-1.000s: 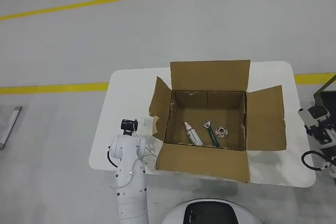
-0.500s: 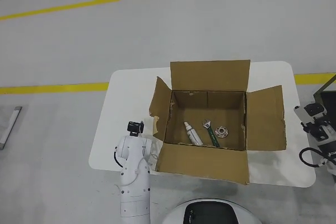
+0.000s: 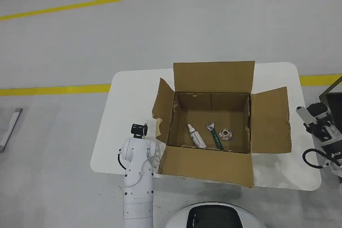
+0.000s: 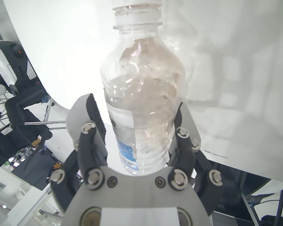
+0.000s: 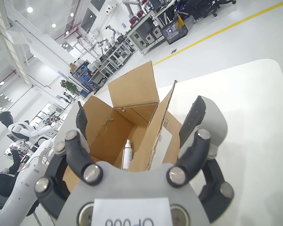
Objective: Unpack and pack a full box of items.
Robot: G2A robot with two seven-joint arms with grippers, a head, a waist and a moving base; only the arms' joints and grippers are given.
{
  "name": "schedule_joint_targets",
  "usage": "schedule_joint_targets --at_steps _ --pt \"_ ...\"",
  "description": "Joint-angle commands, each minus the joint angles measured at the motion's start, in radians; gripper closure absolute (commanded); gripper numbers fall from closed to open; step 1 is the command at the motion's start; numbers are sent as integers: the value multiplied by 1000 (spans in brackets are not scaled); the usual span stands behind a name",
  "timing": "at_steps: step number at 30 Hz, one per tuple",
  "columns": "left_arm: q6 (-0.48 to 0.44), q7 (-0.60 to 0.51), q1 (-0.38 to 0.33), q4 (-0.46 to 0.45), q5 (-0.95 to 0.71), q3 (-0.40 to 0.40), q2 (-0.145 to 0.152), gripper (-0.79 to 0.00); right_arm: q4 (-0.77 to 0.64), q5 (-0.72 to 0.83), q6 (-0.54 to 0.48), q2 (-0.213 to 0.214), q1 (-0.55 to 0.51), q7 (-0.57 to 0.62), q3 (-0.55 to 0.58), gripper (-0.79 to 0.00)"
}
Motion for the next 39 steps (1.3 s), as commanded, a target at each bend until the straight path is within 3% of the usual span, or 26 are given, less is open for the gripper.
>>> schedule_joint_targets --at_steps 1,11,12,13,14,15,23,27,39 --pt "-5 -4 3 -7 -5 1 1 -785 -5 -2 -1 0 6 3 -2 -785" --pt "-17 -30 37 -109 -8 23 6 -785 -133 -68 -28 7 72 51 -12 -785" --pt "-18 -30 42 -122 -19 23 6 -785 -145 -88 -35 9 85 67 -24 -733" --pt "-20 -30 47 -134 -22 24 6 -785 -156 -107 -51 11 97 98 -46 -329" --pt "-20 -32 52 -144 -20 24 7 -785 -158 -128 -57 13 113 128 -64 -139" --pt "-20 -34 56 -153 -22 25 8 -785 -161 -160 -59 15 132 147 -82 0" --pt "-9 -54 76 -212 -40 26 11 -785 -68 -376 -43 22 289 385 -343 0" --pt "-9 -54 85 -223 -46 29 14 -785 45 -421 22 12 376 386 -455 0" --pt "-9 -54 85 -223 -46 29 14 -785 62 -422 25 11 387 381 -470 0"
